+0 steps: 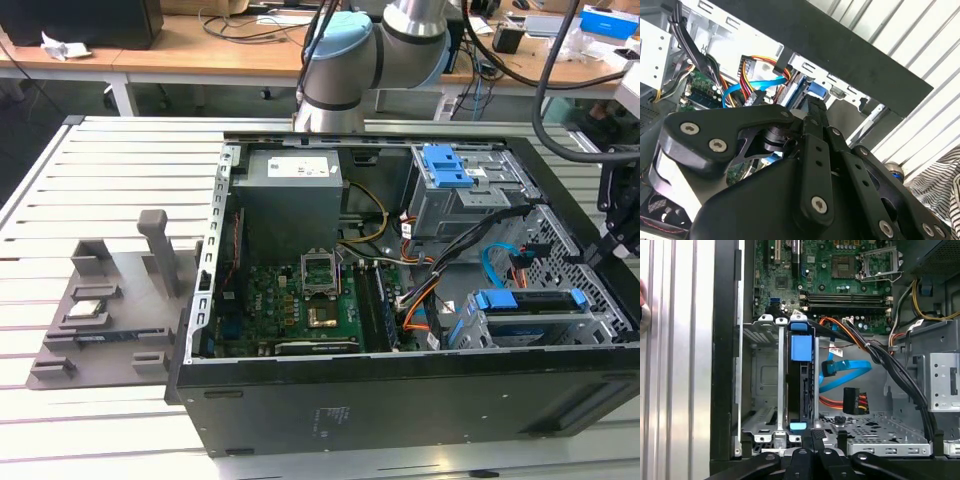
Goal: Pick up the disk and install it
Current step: 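Insert the first disk wire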
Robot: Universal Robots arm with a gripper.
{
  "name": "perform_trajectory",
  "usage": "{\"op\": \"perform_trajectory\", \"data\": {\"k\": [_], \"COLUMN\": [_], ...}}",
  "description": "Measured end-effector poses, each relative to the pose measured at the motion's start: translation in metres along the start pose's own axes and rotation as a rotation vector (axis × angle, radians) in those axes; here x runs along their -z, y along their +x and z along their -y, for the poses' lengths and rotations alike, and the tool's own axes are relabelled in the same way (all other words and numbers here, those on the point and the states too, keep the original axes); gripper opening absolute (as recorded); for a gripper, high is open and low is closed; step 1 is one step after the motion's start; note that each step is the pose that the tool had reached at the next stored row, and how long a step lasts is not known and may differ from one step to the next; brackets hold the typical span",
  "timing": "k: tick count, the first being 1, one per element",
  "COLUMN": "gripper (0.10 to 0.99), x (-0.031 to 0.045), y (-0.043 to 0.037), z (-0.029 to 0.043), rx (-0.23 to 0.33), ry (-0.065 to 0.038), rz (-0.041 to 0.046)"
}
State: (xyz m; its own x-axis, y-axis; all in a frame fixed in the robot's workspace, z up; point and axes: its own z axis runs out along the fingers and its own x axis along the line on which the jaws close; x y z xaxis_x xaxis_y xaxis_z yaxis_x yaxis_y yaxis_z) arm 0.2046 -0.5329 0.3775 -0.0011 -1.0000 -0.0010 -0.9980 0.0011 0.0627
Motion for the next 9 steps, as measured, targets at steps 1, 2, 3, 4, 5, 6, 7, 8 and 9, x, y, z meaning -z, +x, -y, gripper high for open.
{"op": "perform_trajectory", "data": {"k": [1,2,3,4,5,6,7,8,9], "gripper": [0.106,0.106,0.106,0.106,0.106,0.106,0.106,0.106,0.106], "x": [-0.0006,-0.0021,-0.0027,-0.0033,-0.0041,-0.0045,-0.0048,-0.0049,-0.0049], "y": [-0.0013,-0.0039,-0.0048,-0.0056,-0.0068,-0.0079,-0.0098,-0.0114,-0.0133], "z": [0.0,-0.0013,-0.0033,-0.0064,-0.0102,-0.0124,-0.0143,-0.0149,-0.015], "rx": [0.0,0.0,0.0,0.0,0.0,0.0,0.0,0.0,0.0], "ry": [0.0,0.0,0.0,0.0,0.0,0.0,0.0,0.0,0.0], "rz": [0.0001,0.0001,-0.0001,0.0,0.0001,0.0001,0.0001,0.0,0.0]}}
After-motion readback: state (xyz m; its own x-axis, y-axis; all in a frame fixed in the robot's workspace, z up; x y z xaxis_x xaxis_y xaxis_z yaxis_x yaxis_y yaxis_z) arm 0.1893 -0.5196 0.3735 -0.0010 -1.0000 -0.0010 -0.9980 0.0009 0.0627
